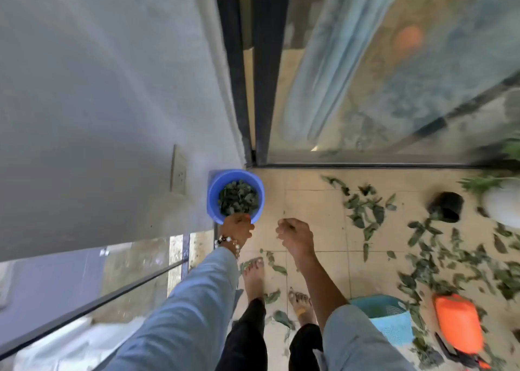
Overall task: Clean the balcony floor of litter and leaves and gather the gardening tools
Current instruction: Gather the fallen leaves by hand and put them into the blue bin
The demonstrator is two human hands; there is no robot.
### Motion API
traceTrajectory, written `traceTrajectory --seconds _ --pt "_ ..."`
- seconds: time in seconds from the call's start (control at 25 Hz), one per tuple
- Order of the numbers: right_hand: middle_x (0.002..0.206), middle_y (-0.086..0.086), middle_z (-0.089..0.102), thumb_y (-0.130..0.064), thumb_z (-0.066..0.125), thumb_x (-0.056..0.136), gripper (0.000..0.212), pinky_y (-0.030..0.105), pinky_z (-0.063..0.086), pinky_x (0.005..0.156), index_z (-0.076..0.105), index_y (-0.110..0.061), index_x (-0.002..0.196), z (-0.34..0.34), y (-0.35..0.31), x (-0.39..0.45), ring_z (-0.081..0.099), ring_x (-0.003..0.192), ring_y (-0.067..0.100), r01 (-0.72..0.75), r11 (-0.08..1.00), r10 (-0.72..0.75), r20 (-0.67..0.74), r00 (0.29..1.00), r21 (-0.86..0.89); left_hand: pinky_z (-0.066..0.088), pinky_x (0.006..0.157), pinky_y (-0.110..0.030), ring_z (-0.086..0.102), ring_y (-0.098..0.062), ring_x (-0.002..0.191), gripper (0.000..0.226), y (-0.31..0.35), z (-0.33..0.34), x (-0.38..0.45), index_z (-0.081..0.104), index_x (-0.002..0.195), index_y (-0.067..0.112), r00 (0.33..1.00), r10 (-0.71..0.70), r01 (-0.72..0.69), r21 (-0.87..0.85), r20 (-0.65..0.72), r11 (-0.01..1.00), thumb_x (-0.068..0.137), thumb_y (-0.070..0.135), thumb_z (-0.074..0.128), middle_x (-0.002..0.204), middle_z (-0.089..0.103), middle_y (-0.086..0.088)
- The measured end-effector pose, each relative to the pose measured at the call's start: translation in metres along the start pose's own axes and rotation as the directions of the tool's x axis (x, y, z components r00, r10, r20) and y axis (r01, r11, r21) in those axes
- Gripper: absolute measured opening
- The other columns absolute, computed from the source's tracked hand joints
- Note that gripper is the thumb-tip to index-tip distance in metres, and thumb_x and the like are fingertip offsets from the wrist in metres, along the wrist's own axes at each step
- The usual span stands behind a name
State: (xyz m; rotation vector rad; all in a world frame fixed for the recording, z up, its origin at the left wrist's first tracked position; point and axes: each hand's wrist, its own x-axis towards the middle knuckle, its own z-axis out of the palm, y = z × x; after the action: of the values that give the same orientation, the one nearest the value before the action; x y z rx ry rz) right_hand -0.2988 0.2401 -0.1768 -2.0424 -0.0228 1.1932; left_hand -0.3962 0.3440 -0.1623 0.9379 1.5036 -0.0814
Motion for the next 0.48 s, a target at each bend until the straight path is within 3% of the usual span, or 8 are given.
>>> traceTrajectory --seconds 0.08,0.16,0.2,0.32,0.48 --pt "0.094 0.010 0.072 -0.024 0.057 0.090 0.020 0.031 0.047 0.081 0.071 -0.011 0.094 -0.033 0.000 -0.027 0.064 0.091 0.031 0.150 0.939 -0.165 -0.024 0.986 -0.310 0.050 0.049 -0.021 0.062 -0.031 0.071 0.018 0.008 0.012 -0.028 0.064 0.090 0.009 0.990 0.132 -0.137 0.190 0.041 0.972 0.095 0.004 0.047 0.081 0.063 -0.014" --pt "0.099 0.013 0.071 -0.018 0.051 0.093 0.021 0.034 0.049 0.082 0.068 -0.010 0.102 -0.071 0.004 -0.059 0.064 0.095 0.032 0.215 0.853 -0.285 -0.079 0.955 -0.476 0.056 0.077 -0.039 0.067 -0.036 0.093 0.024 0.018 0.032 -0.054 0.066 0.080 0.018 0.962 0.231 -0.269 0.373 0.143 0.888 0.093 0.006 0.049 0.089 0.070 -0.019" --pt "0.098 0.013 0.070 -0.018 0.049 0.093 0.022 0.036 0.050 0.080 0.067 -0.011 0.104 -0.090 0.007 -0.076 0.063 0.094 0.033 0.218 0.819 -0.321 -0.109 0.941 -0.531 0.053 0.086 -0.041 0.066 -0.035 0.099 0.024 0.023 0.044 -0.069 0.068 0.084 0.018 0.940 0.279 -0.340 0.462 0.197 0.819 0.093 0.008 0.049 0.096 0.071 -0.019" --pt "0.101 0.013 0.068 -0.021 0.046 0.094 0.026 0.037 0.049 0.080 0.063 -0.013 0.111 -0.146 0.028 -0.118 0.061 0.098 0.034 0.150 0.777 -0.362 -0.240 0.901 -0.612 0.048 0.091 -0.032 0.063 -0.032 0.105 0.022 0.033 0.085 -0.116 0.071 0.104 0.011 0.833 0.403 -0.548 0.673 0.379 0.497 0.093 0.013 0.053 0.107 0.070 -0.016" --pt "0.107 0.014 0.066 -0.025 0.046 0.096 0.027 0.038 0.047 0.082 0.062 -0.011 0.113 -0.211 0.083 -0.167 0.058 0.103 0.034 0.035 0.858 -0.310 -0.462 0.831 -0.512 0.048 0.091 -0.036 0.061 -0.036 0.108 0.027 0.023 0.156 -0.176 0.065 0.116 0.022 0.686 0.345 -0.689 0.725 0.640 0.025 0.093 0.023 0.051 0.117 0.064 -0.015"
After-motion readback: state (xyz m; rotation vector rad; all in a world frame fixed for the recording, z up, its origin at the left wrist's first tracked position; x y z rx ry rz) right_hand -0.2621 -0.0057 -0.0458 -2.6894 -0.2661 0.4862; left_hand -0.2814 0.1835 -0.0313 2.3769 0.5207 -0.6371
